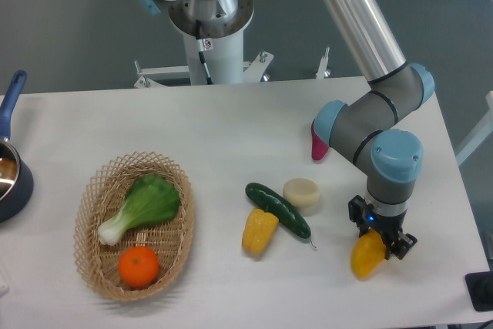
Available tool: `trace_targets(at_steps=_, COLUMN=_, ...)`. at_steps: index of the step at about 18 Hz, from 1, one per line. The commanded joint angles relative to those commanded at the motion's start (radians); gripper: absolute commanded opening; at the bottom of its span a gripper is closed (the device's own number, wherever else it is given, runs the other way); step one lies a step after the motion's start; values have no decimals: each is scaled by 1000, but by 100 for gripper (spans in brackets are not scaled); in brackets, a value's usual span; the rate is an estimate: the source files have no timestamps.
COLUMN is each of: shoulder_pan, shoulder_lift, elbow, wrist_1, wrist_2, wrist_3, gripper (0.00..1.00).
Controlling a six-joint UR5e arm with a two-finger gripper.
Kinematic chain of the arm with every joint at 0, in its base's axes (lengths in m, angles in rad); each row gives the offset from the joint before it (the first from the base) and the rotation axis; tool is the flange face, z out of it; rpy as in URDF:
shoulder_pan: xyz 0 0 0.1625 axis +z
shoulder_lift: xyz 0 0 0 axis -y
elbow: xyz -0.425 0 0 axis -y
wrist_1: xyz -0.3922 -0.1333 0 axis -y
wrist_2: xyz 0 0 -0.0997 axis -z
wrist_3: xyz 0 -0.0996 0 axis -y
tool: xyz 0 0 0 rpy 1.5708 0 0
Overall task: Pick up the mango from the table
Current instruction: 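Lift the grasped mango up off the table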
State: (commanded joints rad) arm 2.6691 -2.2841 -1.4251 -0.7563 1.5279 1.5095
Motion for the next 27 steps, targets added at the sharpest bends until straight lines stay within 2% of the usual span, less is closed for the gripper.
trace_targets(at_steps=2, shoulder_pan=-2, shoulder_lift=26, elbow=8, wrist_1=-2, wrist_2=-8, wrist_3=-15, gripper=35)
trace_targets(at_steps=4, shoulder_pan=-14, shoulder_lift=64, elbow=20, wrist_1=-2, wrist_2=-37, wrist_3=-95, gripper=35)
trace_targets(at_steps=6, shoulder_pan=-32, shoulder_lift=127, elbow=41, wrist_1=0, wrist_2=-93, wrist_3=-201, gripper=35)
trace_targets(at_steps=11, shoulder_pan=-41, shoulder_lift=261, elbow=55, wrist_1=0, wrist_2=-365, wrist_3=-435, gripper=36)
trace_targets(at_steps=13, shoulder_pan=-37, shoulder_lift=307, elbow=46, wrist_1=-2, wrist_2=-413, wrist_3=-521, gripper=36)
trace_targets(at_steps=16, shoulder_pan=-37, shoulder_lift=340, elbow=46, wrist_1=-2, wrist_2=-416, wrist_3=-632, gripper=36)
trace_targets(at_steps=27, shoulder_pan=-44, shoulder_lift=399, elbow=17, wrist_1=-3, wrist_2=-454, wrist_3=-713, gripper=36)
